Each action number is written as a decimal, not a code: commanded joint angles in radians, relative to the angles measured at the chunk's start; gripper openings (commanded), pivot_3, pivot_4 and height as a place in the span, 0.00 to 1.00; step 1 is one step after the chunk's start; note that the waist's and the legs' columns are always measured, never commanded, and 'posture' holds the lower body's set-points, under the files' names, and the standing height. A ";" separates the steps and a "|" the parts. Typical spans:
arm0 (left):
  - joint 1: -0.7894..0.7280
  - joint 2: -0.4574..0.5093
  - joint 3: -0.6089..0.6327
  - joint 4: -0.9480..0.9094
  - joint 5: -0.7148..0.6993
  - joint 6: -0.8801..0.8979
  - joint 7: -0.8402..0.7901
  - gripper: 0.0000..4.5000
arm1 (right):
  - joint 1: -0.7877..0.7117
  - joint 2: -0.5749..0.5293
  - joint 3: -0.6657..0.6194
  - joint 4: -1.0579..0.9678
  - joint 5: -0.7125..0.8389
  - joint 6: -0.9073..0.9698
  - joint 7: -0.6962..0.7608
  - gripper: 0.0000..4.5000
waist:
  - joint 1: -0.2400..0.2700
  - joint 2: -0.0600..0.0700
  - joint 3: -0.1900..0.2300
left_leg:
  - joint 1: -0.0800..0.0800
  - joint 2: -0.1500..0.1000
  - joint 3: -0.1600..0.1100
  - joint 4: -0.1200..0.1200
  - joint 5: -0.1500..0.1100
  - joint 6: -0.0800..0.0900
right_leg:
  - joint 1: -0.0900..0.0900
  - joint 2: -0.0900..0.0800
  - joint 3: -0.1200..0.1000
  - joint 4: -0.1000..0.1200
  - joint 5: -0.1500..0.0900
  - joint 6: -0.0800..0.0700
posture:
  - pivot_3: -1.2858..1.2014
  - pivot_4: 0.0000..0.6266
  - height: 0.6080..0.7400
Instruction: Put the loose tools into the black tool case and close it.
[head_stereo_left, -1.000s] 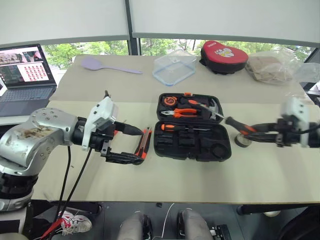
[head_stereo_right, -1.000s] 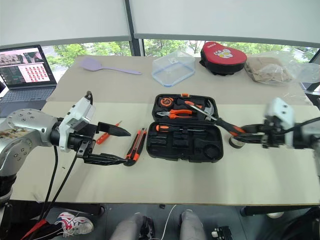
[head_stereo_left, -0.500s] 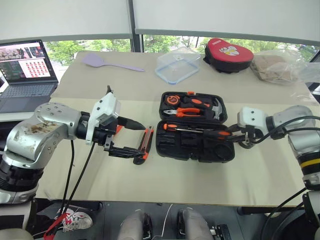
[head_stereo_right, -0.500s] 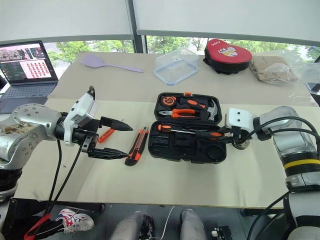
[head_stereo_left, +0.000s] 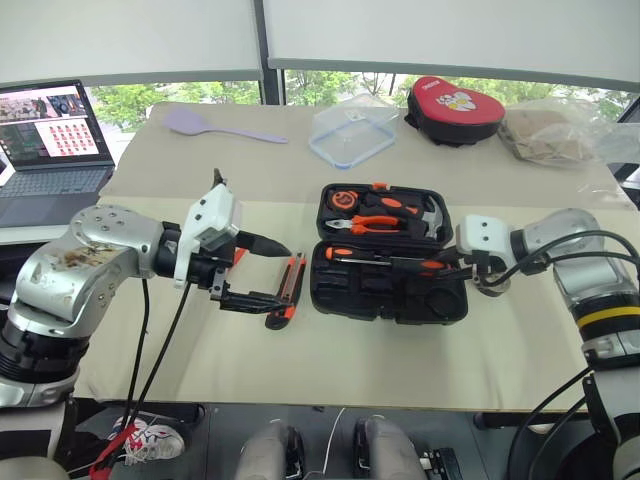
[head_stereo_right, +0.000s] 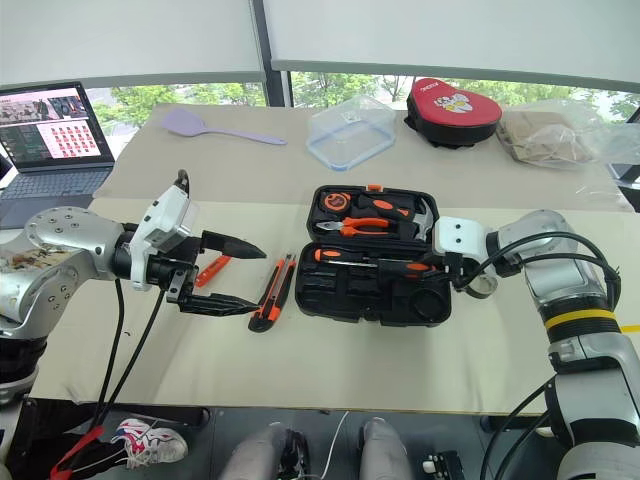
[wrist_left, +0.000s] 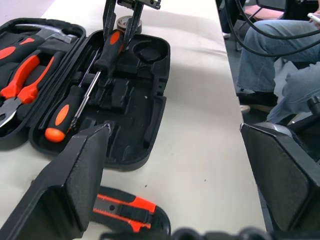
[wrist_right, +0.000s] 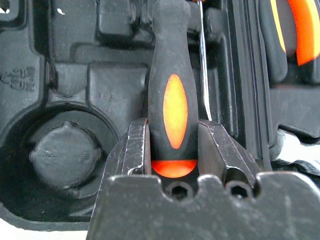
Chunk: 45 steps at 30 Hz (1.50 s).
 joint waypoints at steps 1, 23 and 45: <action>-0.018 -0.001 0.013 -0.003 0.003 -0.021 -0.003 1.00 | -0.034 -0.008 -0.025 -0.026 0.012 0.018 0.005 0.44 | -0.001 0.000 0.000 | 0.000 0.000 0.000 0.000 0.000 0.000 | 0.000 0.000 0.000 0.000 0.000 0.000 | 0.52 0.24 0.93; -0.051 -0.023 -0.009 0.035 0.045 -0.040 -0.015 1.00 | -0.018 0.120 -0.074 -0.091 0.126 0.230 -0.063 0.38 | -0.002 0.000 0.000 | 0.000 0.000 0.000 0.000 0.000 0.000 | 0.000 0.000 0.000 0.001 0.000 0.000 | 0.52 0.24 0.93; -0.038 -0.029 -0.011 0.061 0.083 -0.067 -0.013 1.00 | 0.042 0.150 0.043 -0.087 -0.005 0.134 -0.065 0.01 | -0.003 -0.001 -0.001 | 0.002 0.000 0.000 0.000 0.000 0.000 | 0.001 0.001 0.000 0.001 0.000 0.000 | 0.52 0.24 0.93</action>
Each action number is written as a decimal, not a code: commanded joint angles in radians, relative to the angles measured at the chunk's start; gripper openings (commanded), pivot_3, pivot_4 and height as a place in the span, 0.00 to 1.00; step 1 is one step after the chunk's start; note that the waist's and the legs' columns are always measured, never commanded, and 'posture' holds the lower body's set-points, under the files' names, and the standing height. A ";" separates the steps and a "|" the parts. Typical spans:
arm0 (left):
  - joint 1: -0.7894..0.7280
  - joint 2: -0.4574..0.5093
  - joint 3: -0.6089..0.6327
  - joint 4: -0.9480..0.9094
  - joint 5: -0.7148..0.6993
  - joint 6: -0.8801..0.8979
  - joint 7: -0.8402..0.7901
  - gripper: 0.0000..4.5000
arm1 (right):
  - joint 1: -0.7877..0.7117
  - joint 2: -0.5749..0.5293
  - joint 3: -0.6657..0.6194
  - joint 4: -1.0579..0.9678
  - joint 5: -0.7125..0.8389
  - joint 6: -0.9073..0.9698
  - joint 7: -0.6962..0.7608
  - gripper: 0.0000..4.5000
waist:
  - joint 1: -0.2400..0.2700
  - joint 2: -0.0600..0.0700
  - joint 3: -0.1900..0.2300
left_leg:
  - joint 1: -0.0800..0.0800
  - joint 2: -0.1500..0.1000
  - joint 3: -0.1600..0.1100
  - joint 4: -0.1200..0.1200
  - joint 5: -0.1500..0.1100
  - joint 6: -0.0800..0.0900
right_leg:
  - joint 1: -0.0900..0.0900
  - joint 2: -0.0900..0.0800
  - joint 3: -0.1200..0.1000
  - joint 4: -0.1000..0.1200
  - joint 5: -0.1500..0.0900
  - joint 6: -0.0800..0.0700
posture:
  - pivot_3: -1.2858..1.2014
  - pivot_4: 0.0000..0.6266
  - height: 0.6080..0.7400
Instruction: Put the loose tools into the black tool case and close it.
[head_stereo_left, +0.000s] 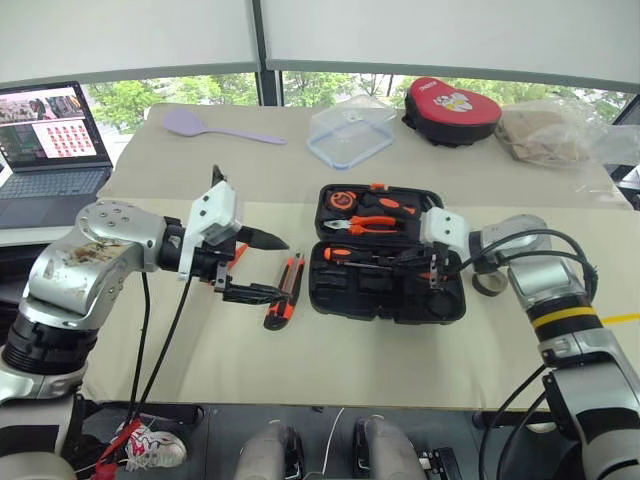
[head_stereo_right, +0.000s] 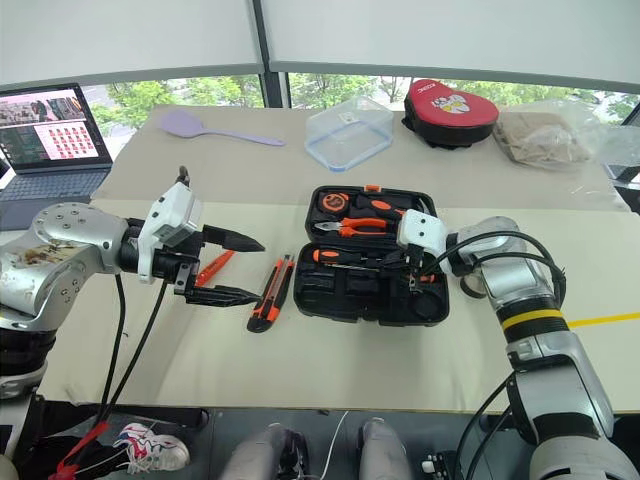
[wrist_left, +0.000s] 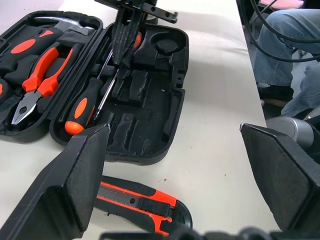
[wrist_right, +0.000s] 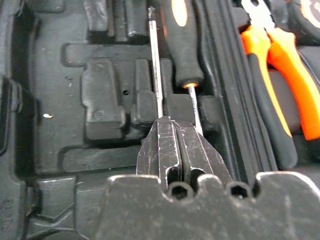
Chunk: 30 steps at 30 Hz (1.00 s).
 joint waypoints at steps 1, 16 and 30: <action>-0.011 -0.007 0.011 -0.004 0.005 -0.028 0.001 1.00 | 0.028 -0.008 0.027 -0.011 -0.024 -0.001 0.012 0.01 | 0.000 0.000 0.000 | 0.000 0.000 0.000 0.000 0.000 0.000 | 0.000 0.000 0.000 0.000 0.000 0.000 | 0.52 0.24 0.93; 0.372 0.002 0.339 -0.112 0.042 0.102 0.352 1.00 | 0.044 -0.079 -0.290 -0.489 0.440 0.541 0.000 0.16 | -0.002 0.001 0.001 | -0.002 0.001 -0.001 -0.003 0.000 0.000 | -0.003 0.000 0.001 0.000 0.000 0.000 | 0.52 0.24 0.93; 0.800 0.004 0.644 -0.254 0.057 0.181 0.500 1.00 | 0.236 -0.144 -0.388 -0.821 0.708 0.738 -0.097 1.00 | 0.021 -0.004 0.000 | 0.000 0.000 -0.002 -0.005 -0.005 -0.008 | -0.002 -0.006 -0.001 -0.002 0.002 -0.003 | 0.52 0.24 0.93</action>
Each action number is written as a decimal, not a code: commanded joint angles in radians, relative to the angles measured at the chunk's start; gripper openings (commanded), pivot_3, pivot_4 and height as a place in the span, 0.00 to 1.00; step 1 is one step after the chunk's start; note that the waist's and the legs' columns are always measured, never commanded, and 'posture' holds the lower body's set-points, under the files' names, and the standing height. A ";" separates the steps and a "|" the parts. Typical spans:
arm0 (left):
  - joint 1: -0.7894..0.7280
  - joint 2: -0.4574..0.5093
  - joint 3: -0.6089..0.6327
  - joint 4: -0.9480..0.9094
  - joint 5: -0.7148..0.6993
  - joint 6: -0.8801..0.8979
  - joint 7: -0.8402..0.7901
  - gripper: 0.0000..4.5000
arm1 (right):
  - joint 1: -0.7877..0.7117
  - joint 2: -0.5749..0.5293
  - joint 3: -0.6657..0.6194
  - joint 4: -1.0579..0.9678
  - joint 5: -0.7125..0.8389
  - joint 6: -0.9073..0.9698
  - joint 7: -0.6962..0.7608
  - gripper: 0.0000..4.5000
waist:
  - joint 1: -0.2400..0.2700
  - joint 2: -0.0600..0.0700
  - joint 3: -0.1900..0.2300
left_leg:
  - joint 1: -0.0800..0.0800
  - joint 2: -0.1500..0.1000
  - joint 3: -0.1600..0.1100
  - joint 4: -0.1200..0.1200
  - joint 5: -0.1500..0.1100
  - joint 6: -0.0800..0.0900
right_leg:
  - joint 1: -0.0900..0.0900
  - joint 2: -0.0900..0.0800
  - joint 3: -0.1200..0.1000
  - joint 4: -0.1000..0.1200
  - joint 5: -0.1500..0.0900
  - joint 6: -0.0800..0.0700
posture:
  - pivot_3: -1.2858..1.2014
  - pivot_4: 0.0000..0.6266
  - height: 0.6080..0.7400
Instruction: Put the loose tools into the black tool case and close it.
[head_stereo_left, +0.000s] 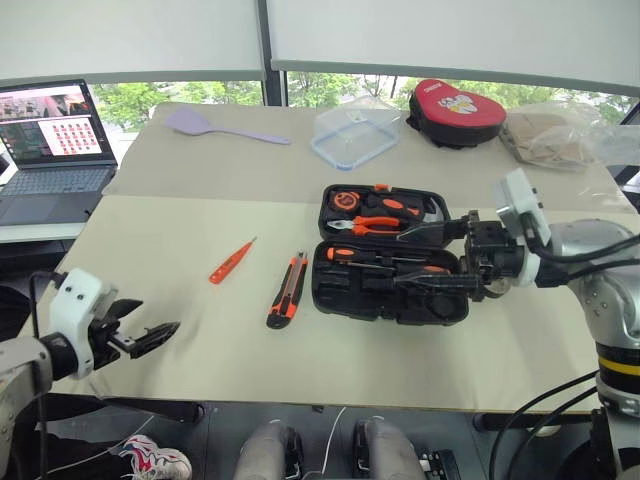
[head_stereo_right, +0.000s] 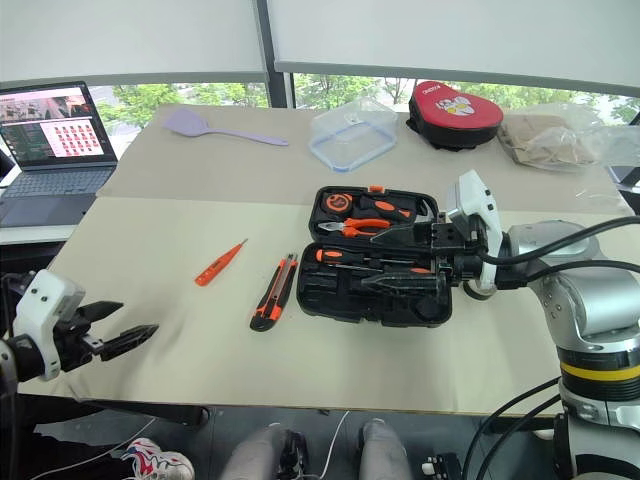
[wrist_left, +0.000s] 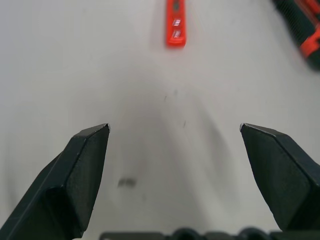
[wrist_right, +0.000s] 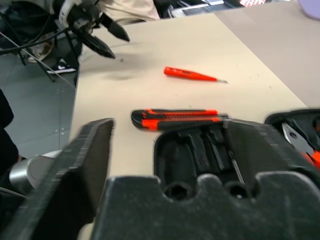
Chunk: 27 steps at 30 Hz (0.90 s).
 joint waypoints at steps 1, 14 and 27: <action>-0.117 0.058 -0.062 0.010 -0.001 -0.011 0.015 1.00 | -0.002 -0.011 -0.021 -0.048 0.044 0.012 -0.032 1.00 | 0.008 -0.001 0.000 | 0.000 0.000 0.000 0.000 0.000 0.000 | 0.000 0.000 -0.001 0.000 0.000 0.000 | 0.52 0.24 0.93; -0.864 0.094 -0.756 0.494 0.206 0.137 0.000 1.00 | 0.044 0.019 0.006 -0.141 0.062 -0.016 -0.145 1.00 | 0.001 -0.003 -0.001 | -0.001 -0.001 0.002 -0.001 0.007 0.004 | -0.001 0.007 -0.001 0.001 0.001 -0.001 | 0.52 0.24 0.93; -1.102 -0.033 -1.014 0.861 0.385 0.009 -0.186 0.88 | 0.112 0.043 0.001 -0.208 0.078 -0.028 -0.218 1.00 | 0.009 -0.005 0.000 | -0.001 0.000 0.002 0.001 0.008 0.005 | -0.001 0.007 0.000 0.001 0.000 0.000 | 0.52 0.24 0.93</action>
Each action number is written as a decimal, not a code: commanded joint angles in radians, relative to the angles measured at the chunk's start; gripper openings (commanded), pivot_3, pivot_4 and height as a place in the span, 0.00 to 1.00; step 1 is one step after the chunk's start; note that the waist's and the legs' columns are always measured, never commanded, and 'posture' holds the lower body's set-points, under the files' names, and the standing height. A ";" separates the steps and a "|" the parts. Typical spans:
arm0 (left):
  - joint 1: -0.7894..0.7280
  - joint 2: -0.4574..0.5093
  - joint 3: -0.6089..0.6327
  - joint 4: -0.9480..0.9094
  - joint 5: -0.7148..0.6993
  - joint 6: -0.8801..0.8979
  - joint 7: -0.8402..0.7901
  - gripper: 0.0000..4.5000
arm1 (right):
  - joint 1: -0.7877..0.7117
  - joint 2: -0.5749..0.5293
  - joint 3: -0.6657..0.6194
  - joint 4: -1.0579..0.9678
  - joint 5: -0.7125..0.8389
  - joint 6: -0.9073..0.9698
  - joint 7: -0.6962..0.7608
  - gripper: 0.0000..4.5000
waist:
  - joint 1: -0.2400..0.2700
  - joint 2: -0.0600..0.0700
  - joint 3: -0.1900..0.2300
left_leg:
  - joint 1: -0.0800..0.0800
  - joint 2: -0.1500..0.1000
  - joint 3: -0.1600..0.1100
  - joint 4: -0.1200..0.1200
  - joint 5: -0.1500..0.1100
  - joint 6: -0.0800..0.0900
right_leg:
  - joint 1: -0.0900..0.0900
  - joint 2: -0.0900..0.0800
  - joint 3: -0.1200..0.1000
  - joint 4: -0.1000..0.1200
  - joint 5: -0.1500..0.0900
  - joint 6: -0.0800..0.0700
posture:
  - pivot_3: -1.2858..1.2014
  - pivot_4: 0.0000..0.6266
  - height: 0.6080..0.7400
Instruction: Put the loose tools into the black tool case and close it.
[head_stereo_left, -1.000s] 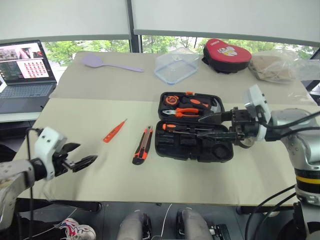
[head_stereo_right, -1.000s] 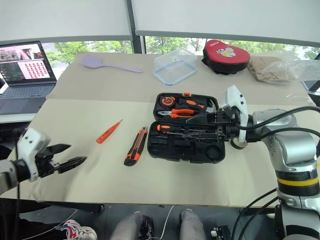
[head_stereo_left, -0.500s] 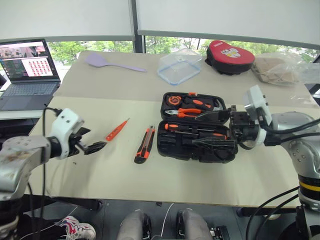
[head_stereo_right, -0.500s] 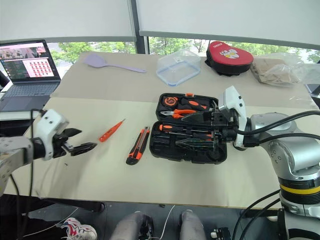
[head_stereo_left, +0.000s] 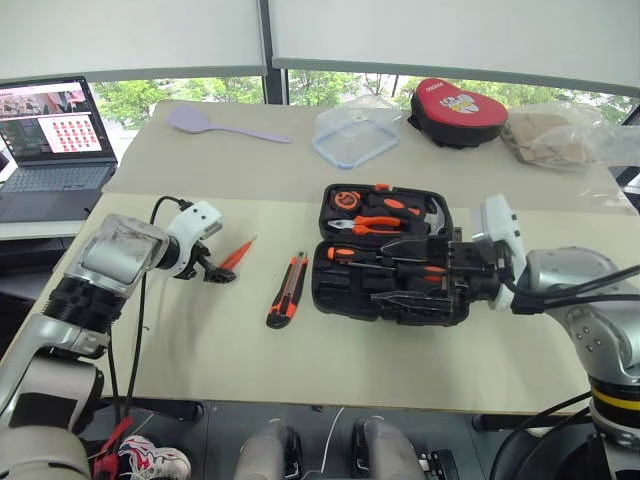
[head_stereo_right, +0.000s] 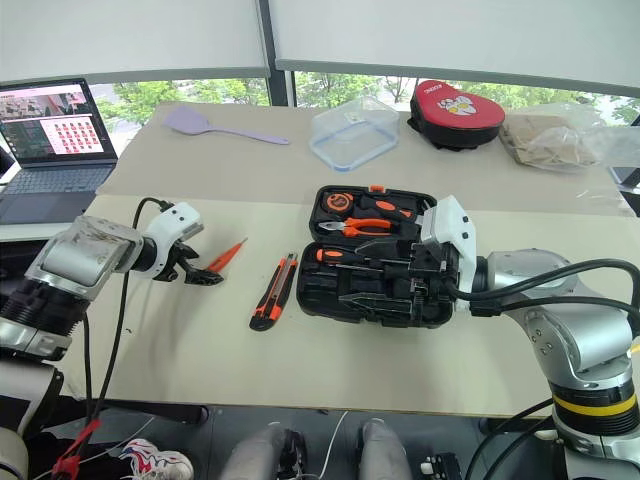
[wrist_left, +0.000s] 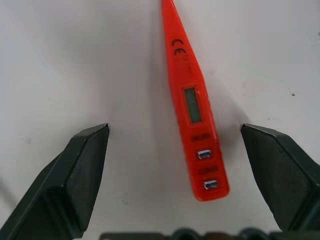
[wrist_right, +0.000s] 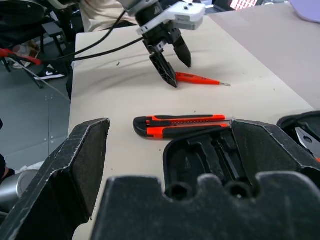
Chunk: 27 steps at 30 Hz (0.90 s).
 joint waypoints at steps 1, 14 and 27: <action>-0.011 -0.026 -0.040 0.068 0.053 -0.042 -0.044 0.83 | -0.002 0.001 -0.026 -0.036 0.030 -0.026 -0.016 1.00 | 0.003 0.000 0.000 | 0.000 0.000 0.000 0.000 0.000 0.000 | 0.000 -0.001 0.000 0.000 0.000 0.000 | 0.52 0.24 0.93; -0.054 -0.003 0.051 0.120 0.111 -0.344 -0.155 0.09 | 0.083 -0.073 -0.095 -0.041 0.082 0.024 -0.017 1.00 | 0.002 -0.001 -0.001 | -0.001 0.000 -0.001 0.002 0.000 0.001 | 0.000 -0.001 0.000 0.000 0.000 0.000 | 0.52 0.24 0.93; -0.272 -0.295 -0.079 0.049 0.128 -0.591 -0.441 0.09 | 0.355 -0.153 -0.236 -0.074 0.019 -0.042 -0.037 1.00 | 0.016 -0.005 0.000 | -0.010 -0.001 -0.004 0.013 -0.003 0.008 | 0.000 -0.002 -0.003 -0.001 0.002 0.004 | 0.52 0.24 0.93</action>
